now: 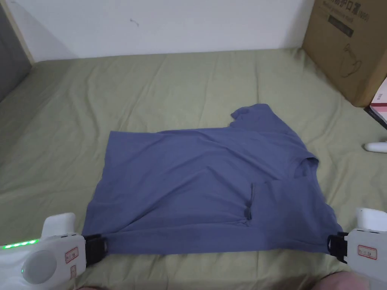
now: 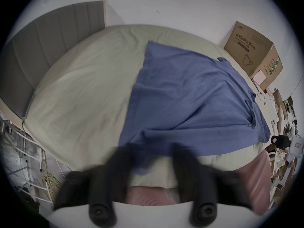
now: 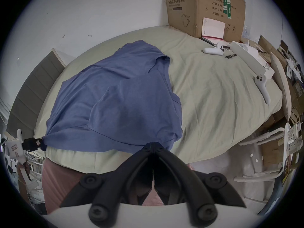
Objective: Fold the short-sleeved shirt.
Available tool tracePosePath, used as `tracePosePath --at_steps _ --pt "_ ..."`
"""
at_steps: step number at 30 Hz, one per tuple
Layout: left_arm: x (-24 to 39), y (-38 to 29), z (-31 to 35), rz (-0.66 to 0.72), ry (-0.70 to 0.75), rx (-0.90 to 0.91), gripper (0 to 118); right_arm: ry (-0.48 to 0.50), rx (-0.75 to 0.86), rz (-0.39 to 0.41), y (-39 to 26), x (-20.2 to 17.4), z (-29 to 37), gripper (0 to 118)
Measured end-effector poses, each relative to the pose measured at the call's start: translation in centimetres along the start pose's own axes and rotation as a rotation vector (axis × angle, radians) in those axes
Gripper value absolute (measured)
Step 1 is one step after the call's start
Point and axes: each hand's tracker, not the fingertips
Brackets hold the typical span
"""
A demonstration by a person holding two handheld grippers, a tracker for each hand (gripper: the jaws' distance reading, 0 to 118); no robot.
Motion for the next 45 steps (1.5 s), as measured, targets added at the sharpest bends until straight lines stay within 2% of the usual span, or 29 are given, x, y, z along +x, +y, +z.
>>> tracePosePath --at_steps 1,2,6,7,8,9,10,11,13,14,15,16,17,19,20,22,25,33,37,43,45 --pt "0.2 0.0 -0.8 -0.002 0.015 -0.048 1 0.000 -0.003 -0.006 0.0 0.1 -0.1 0" --pt "0.1 -0.2 -1.3 -0.006 0.053 -0.071 1 0.000 -0.005 -0.014 -0.1 0.4 -0.3 0" --pt "0.3 -0.5 -0.5 -0.011 0.026 -0.042 1 0.026 -0.010 -0.021 0.3 0.9 -0.6 1" --pt "0.2 -0.4 -0.3 -0.006 0.027 -0.037 1 0.025 -0.007 -0.015 0.6 0.9 -0.7 8" --pt "0.3 -0.3 -0.4 -0.003 0.030 -0.038 1 0.014 -0.001 -0.006 0.9 0.7 -0.7 24" --pt "0.3 -0.2 -0.4 -0.002 0.033 -0.040 1 0.002 0.005 0.000 1.4 0.7 -1.0 61" --pt "0.1 -0.3 -0.4 -0.004 0.035 -0.040 1 0.001 0.003 0.000 1.9 1.0 -1.5 85" --pt "0.2 -0.3 -0.4 -0.007 0.039 -0.041 1 0.010 -0.004 -0.008 2.4 1.4 -2.1 88" --pt "0.6 -0.3 -0.3 -0.017 0.046 -0.045 1 0.031 -0.029 -0.038 3.0 2.0 -3.2 85" --pt "0.4 -0.4 -0.2 -0.023 0.049 -0.043 1 0.029 -0.064 -0.053 3.1 2.4 -3.8 71" --pt "0.5 -0.4 -0.2 -0.028 0.055 -0.041 1 0.036 -0.072 -0.058 3.0 2.7 -4.2 31" --pt "0.6 -0.4 -0.2 -0.034 0.060 -0.042 1 0.038 -0.084 -0.058 2.6 2.9 -4.5 5" --pt "0.7 -0.3 -0.1 -0.038 0.063 -0.042 1 -0.006 -0.103 -0.076 2.3 2.9 -4.6 5" --pt "0.5 -0.5 0.1 -0.042 0.067 -0.041 1 0.054 -0.092 -0.064 2.0 3.0 -3.8 5" --pt "0.5 -0.4 0.1 -0.040 0.066 -0.040 1 0.044 -0.087 -0.055 1.8 2.7 -3.6 5" --pt "0.3 -0.3 0.3 -0.040 0.068 -0.039 1 0.003 -0.061 -0.006 2.0 2.2 -3.2 5" --pt "0.3 0.3 0.7 -0.043 0.078 -0.031 1 0.017 -0.043 -0.040 3.0 2.0 -2.7 5" --pt "-0.3 5.4 1.1 -0.065 0.113 0.028 1 0.046 0.039 -0.052 9.1 1.3 -1.3 5" --pt "-0.2 9.1 0.0 -0.081 0.126 0.054 1 0.027 0.038 -0.070 12.4 1.4 -3.4 5" --pt "-0.5 13.9 -4.8 -0.101 0.163 0.022 1 -0.016 -0.034 -0.157 16.2 2.3 -9.2 5" --pt "-0.5 14.8 -6.1 -0.097 0.159 0.008 1 -0.015 -0.041 -0.155 16.9 2.3 -10.7 5"
